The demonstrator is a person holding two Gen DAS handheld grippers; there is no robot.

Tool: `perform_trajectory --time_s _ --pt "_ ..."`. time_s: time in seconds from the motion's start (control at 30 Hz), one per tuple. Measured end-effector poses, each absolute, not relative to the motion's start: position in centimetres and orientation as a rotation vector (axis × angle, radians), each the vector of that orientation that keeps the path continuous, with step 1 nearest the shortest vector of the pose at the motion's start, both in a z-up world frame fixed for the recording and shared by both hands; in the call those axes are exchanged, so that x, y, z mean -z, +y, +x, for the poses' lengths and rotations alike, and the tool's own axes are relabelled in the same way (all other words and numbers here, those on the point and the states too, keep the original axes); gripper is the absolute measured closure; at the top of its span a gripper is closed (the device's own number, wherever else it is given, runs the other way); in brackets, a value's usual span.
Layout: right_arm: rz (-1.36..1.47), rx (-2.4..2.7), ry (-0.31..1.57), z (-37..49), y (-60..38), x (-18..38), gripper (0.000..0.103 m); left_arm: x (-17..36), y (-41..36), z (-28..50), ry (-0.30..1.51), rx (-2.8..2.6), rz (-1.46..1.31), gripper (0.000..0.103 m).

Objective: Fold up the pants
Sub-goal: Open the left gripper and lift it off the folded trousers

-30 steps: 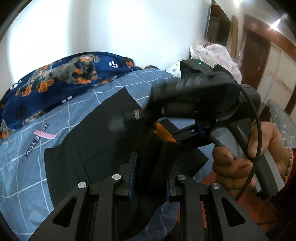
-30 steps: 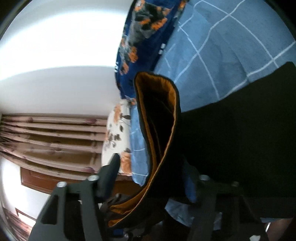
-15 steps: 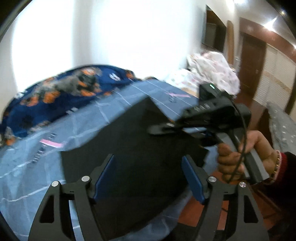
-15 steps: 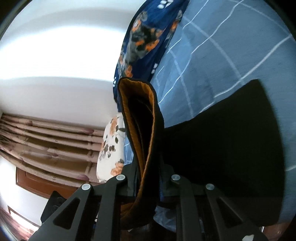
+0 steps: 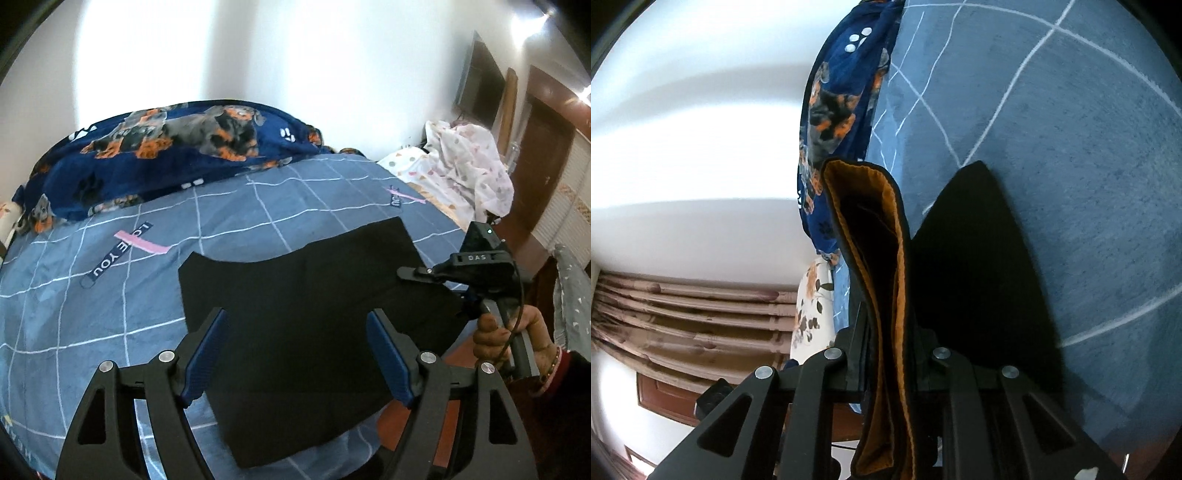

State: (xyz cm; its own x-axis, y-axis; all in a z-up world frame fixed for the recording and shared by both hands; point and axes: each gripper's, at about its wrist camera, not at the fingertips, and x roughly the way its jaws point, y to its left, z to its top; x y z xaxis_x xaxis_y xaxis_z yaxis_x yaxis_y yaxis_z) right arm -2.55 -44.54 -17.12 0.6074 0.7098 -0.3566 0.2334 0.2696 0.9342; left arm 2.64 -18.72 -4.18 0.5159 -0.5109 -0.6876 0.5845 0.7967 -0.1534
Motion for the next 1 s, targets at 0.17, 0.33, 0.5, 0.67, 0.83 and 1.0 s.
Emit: perform_trajectory --time_s 0.17,0.33,0.5,0.67,0.83,1.0 --pt "1.302 -0.39 0.899 -2.6 -45.2 18.0 0.087 5.3 -18.5 3.1 0.82 0.628 0.123 0.026" --pt "1.28 -0.396 0.878 -2.8 -45.7 18.2 0.087 6.5 -17.9 3.8 0.869 0.604 0.108 0.026" --pt "1.304 -0.399 0.864 -3.0 -46.5 18.7 0.084 7.1 -17.6 4.0 0.884 0.595 0.108 0.026" --pt "1.355 -0.35 0.839 -3.8 -48.0 18.8 0.074 7.6 -17.8 4.1 0.898 0.597 0.132 0.026" --pt "1.383 -0.248 0.727 -6.6 -51.9 16.6 0.073 7.6 -17.5 4.0 0.894 0.596 0.134 0.026" --pt "1.351 -0.419 0.684 -10.2 -50.2 11.7 0.073 7.5 -17.1 4.1 0.899 0.603 0.108 0.026"
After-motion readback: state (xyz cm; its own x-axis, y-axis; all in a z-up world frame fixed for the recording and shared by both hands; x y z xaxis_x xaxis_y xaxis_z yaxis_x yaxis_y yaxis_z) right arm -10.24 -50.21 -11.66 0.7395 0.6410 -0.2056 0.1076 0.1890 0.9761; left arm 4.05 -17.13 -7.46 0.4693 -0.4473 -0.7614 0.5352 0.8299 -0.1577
